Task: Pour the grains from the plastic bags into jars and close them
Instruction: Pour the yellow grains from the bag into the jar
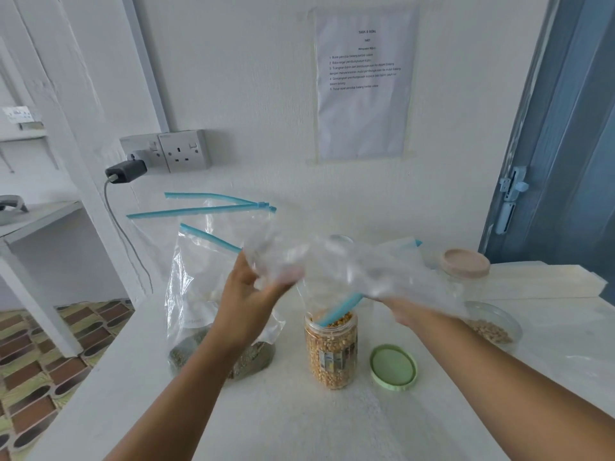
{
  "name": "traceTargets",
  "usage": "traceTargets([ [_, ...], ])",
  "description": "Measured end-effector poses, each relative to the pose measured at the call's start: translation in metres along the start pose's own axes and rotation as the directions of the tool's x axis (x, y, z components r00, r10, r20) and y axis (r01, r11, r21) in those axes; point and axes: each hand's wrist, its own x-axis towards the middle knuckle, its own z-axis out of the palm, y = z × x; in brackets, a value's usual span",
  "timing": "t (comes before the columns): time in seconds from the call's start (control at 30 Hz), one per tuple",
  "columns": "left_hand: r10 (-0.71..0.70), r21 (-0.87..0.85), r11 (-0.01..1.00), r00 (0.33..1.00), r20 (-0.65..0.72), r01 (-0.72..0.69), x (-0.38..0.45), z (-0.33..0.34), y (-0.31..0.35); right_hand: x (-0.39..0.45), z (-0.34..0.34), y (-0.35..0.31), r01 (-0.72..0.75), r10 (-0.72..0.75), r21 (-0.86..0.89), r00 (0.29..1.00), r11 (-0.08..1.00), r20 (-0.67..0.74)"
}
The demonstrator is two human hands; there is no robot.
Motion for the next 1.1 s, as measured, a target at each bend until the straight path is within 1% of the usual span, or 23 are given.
traceTargets([
  [0.03, 0.002, -0.046, 0.999, 0.999, -0.042, -0.004, 0.005, 0.002, 0.008, -0.008, 0.006, -0.018, -0.072, 0.071, -0.053, 0.997, 0.996, -0.026],
  [0.07, -0.004, -0.053, 0.999, 0.999, -0.053, 0.001, 0.014, 0.003, 0.012, -0.012, 0.009, -0.028, -0.104, 0.097, -0.111, 0.993, 0.988, -0.064],
  [0.17, -0.045, -0.088, 0.995, 0.996, -0.080, 0.038, 0.034, 0.006, 0.016, -0.020, 0.015, -0.043, -0.003, -0.005, -0.184, 0.999, 0.983, -0.044],
  [0.23, -0.090, -0.087, 0.993, 0.989, -0.118, 0.080, 0.046, 0.008, 0.015, -0.024, 0.015, -0.040, 0.003, -0.010, -0.180, 0.999, 0.984, -0.037],
  [0.33, -0.168, -0.175, 0.975, 0.968, -0.187, 0.136, 0.056, 0.012, 0.014, -0.029, 0.014, -0.040, 0.048, -0.054, -0.173, 0.998, 0.984, -0.028],
  [0.43, -0.213, -0.287, 0.946, 0.955, -0.204, 0.150, 0.061, 0.010, 0.011, -0.031, 0.012, -0.036, 0.072, -0.080, -0.177, 0.996, 0.982, -0.036],
  [0.6, -0.206, -0.348, 0.929, 0.957, -0.206, 0.125, 0.062, 0.008, 0.007, -0.035, 0.010, -0.037, 0.144, -0.154, -0.164, 0.987, 0.976, -0.051],
  [0.67, -0.188, -0.363, 0.926, 0.958, -0.217, 0.100, 0.062, 0.007, 0.007, -0.036, 0.010, -0.038, 0.168, -0.178, -0.155, 0.983, 0.974, -0.051],
  [0.8, -0.172, -0.447, 0.893, 0.952, -0.253, 0.043, 0.067, 0.001, 0.012, -0.036, 0.011, -0.037, 0.229, -0.240, -0.149, 0.969, 0.962, -0.062],
  [0.97, -0.133, -0.457, 0.889, 0.947, -0.294, -0.017, 0.077, -0.008, 0.026, -0.034, 0.011, -0.038, 0.287, -0.302, -0.164, 0.950, 0.944, -0.076],
  [1.03, -0.139, -0.485, 0.874, 0.952, -0.272, -0.011, 0.079, -0.013, 0.031, -0.033, 0.011, -0.038, 0.279, -0.293, -0.164, 0.953, 0.946, -0.070],
  [1.1, -0.154, -0.520, 0.854, 0.965, -0.214, 0.021, 0.078, -0.017, 0.032, -0.033, 0.010, -0.037, 0.255, -0.267, -0.167, 0.962, 0.952, -0.059],
])
